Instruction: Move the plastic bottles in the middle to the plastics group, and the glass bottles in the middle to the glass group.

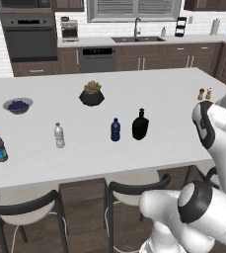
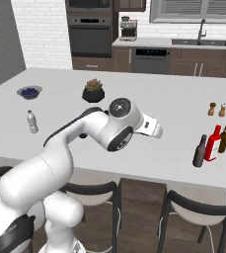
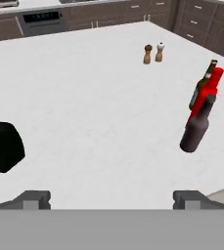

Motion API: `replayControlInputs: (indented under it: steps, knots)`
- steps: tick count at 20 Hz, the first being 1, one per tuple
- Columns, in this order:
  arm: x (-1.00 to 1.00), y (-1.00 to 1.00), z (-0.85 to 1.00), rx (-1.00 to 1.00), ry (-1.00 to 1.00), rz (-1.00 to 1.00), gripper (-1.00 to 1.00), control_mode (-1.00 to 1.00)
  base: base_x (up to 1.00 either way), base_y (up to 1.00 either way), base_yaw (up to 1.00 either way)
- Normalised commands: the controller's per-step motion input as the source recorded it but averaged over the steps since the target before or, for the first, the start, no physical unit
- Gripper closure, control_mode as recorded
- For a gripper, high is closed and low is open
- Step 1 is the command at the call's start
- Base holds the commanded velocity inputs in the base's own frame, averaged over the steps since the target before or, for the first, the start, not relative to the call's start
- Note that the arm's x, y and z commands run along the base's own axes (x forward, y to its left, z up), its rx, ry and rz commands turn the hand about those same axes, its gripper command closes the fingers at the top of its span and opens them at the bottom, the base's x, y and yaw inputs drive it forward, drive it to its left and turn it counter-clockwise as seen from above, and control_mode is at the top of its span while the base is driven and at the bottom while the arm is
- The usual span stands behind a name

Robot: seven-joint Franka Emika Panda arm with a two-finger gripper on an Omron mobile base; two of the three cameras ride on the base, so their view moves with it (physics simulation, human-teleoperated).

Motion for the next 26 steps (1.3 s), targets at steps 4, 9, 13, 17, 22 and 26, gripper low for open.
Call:
replayControlInputs:
  steps: [4, 9, 13, 17, 22, 26]
  knots:
    - [-0.21, 0.44, 0.01, 0.0, 0.0, 0.07, -1.0, -1.0, 0.0, 0.0, 0.0]
    - [-0.11, 0.49, 0.03, -0.01, 0.04, 0.08, -1.0, -1.0, 0.0, 0.0, 0.0]
    - [0.03, 0.57, 0.27, -0.03, 0.23, 0.16, -1.0, -1.0, 0.0, 0.0, 0.0]
    - [0.09, 0.59, 0.47, -0.03, 0.4, 0.29, -1.0, -1.0, 0.0, 0.0, 0.0]
    - [0.08, 0.64, -0.11, 0.0, 0.26, 0.29, -1.0, -1.0, 0.0, 0.0, 0.0]
    - [0.07, 0.57, -0.66, 0.0, -0.23, 0.21, -1.0, -1.0, 0.0, 0.0, 0.0]
